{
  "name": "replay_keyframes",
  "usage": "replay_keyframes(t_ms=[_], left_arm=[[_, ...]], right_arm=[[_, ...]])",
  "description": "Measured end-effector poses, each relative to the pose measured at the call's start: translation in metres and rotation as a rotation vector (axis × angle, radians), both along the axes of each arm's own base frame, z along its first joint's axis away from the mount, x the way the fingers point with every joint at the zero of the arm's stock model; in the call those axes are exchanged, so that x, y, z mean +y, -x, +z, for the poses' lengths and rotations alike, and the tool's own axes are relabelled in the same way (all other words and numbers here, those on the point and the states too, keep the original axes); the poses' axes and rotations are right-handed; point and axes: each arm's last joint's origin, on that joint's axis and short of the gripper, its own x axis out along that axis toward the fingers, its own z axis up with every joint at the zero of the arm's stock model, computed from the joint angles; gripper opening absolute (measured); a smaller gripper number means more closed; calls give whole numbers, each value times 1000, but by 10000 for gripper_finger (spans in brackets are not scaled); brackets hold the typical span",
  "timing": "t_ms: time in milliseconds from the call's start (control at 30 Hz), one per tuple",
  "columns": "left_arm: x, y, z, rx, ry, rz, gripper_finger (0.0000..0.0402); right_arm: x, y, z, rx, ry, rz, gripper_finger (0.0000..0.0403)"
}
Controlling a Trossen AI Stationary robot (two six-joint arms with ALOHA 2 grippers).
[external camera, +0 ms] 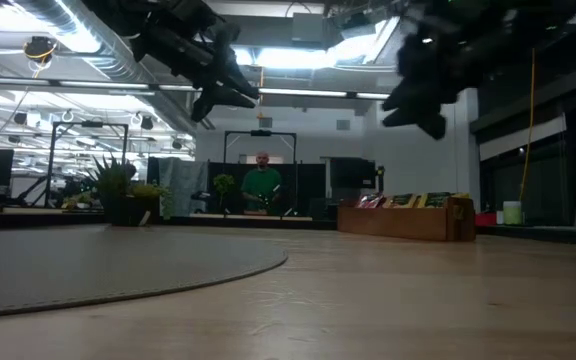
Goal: Pick & Place Tea
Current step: Return to Home Position
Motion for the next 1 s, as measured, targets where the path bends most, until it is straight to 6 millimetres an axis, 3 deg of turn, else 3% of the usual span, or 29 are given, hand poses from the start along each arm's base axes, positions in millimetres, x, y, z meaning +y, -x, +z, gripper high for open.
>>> replay_keyframes(t_ms=[200,533,767,1000], left_arm=[[0,0,0,3,-14,-7,75],[0,0,0,8,-38,-18,77],[0,0,0,7,-36,-20,77],[0,0,0,6,-34,-24,80]], right_arm=[[26,39,2,-219,111,-11,134],[43,89,-22,-645,107,-35,134],[48,112,-34,-847,135,-32,134],[53,126,-28,-949,241,7,134]])
